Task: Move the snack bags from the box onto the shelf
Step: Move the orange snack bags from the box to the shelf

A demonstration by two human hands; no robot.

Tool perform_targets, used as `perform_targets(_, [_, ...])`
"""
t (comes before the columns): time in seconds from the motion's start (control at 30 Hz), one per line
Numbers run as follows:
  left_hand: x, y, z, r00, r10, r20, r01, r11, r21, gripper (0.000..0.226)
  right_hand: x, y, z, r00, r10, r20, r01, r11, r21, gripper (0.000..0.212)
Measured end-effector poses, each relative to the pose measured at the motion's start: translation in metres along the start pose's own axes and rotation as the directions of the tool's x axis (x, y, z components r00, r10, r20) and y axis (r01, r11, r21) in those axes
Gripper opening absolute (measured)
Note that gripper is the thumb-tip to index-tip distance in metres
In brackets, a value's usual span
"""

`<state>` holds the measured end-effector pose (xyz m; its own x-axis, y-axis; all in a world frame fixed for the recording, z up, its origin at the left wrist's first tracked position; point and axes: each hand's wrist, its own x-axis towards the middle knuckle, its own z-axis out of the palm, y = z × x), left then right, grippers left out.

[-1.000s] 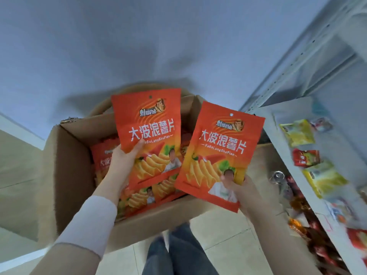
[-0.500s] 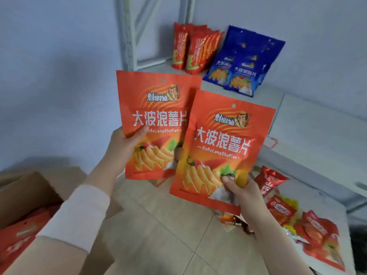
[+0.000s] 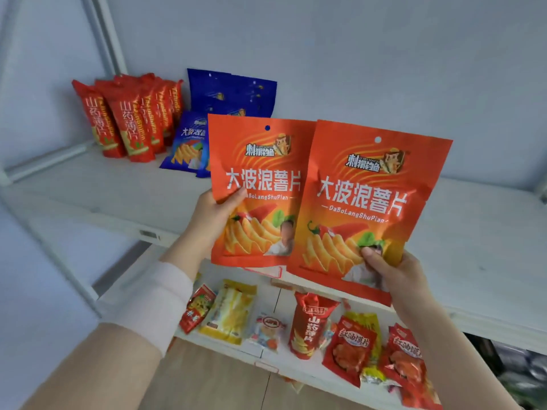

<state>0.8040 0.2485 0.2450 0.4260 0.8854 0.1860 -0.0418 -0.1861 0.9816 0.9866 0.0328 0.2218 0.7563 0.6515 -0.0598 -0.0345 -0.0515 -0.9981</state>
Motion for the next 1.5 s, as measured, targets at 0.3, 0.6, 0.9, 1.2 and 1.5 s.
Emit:
perform_targets(0.3, [0.228,-0.044,0.072,0.986,-0.008,0.167,-0.008,0.996,0.094,0.043,0.196,-0.004,0.031,0.992,0.024,-0.12,-0.017,0.998,0.058,0.01])
perform_targets(0.6, [0.385,-0.075,0.137,0.957,-0.058,0.283,0.051,0.998,0.033,0.024,0.362,-0.007,0.048,0.972,0.038,-0.233,-0.032,0.999,0.031,0.01])
perform_targets(0.9, [0.447,-0.099,0.152,0.972,-0.063,0.228,0.044,0.995,0.088,0.025,0.448,0.004,0.062,0.972,0.049,-0.231,-0.044,0.999,0.027,0.01])
perform_targets(1.2, [0.458,-0.104,0.174,0.993,-0.021,-0.114,0.054,0.954,0.294,0.048,0.478,0.004,0.076,0.955,-0.079,-0.288,0.033,0.987,-0.16,0.019])
perform_targets(1.5, [0.443,-0.122,0.186,0.96,-0.033,-0.278,0.096,0.972,0.214,0.059,0.48,0.018,0.073,0.907,-0.159,-0.391,0.015,0.938,-0.347,0.034])
